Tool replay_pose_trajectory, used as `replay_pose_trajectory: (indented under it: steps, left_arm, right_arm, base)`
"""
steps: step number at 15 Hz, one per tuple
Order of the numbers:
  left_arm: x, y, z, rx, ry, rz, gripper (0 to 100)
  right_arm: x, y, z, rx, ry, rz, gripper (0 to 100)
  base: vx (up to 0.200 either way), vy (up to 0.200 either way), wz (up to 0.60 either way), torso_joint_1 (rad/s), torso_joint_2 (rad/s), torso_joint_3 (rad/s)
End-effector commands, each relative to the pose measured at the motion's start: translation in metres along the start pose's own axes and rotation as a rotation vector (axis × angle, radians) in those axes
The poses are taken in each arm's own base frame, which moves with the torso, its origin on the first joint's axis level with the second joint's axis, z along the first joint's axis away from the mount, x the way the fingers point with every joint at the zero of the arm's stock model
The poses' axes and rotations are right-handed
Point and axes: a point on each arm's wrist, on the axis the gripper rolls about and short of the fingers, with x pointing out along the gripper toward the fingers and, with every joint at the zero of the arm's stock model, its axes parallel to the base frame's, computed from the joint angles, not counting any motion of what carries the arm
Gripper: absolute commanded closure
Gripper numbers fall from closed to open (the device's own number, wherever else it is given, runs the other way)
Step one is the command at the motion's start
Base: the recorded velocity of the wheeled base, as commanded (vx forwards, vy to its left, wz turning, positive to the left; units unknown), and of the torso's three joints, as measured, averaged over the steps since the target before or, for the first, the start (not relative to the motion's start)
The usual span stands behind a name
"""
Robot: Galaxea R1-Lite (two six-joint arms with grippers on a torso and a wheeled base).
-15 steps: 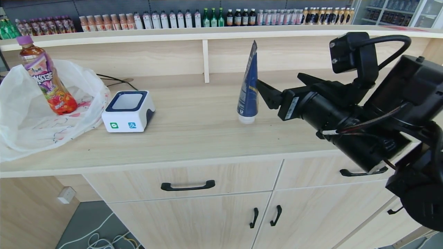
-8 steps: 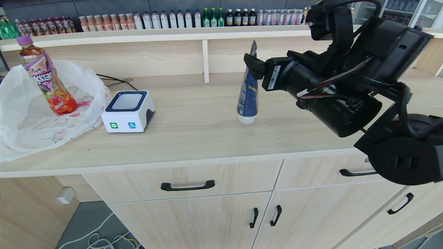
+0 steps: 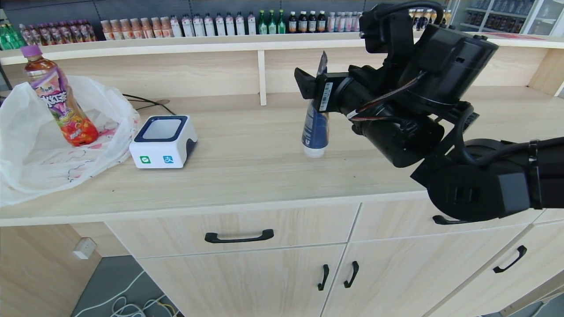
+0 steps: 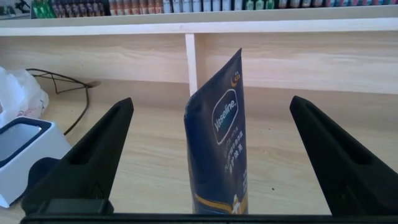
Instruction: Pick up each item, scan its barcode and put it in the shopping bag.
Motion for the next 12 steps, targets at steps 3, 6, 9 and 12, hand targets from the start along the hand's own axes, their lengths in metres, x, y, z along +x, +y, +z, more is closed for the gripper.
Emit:
replay_pose_trajectory:
  steps: [3, 6, 9, 12]
  left_arm:
    - [0.000, 0.000, 0.000, 0.000, 0.000, 0.001, 0]
    - [0.000, 0.000, 0.000, 0.000, 0.000, 0.001, 0]
    - [0.000, 0.000, 0.000, 0.000, 0.000, 0.001, 0]
    - [0.000, 0.000, 0.000, 0.000, 0.000, 0.001, 0]
  right_arm:
    - [0.010, 0.009, -0.012, -0.001, 0.013, -0.031, 0]
    - [0.017, 0.011, -0.024, 0.005, 0.031, -0.079, 0]
    - [0.024, 0.014, -0.032, 0.030, 0.039, -0.131, 0]
    - [0.030, 0.015, -0.043, 0.033, 0.050, -0.162, 0]
  base:
    - [0.000, 0.000, 0.00, 0.000, 0.00, 0.000]
    - [0.000, 0.000, 0.00, 0.000, 0.00, 0.000]
    - [0.000, 0.000, 0.00, 0.000, 0.00, 0.000]
    - [0.000, 0.000, 0.00, 0.000, 0.00, 0.000]
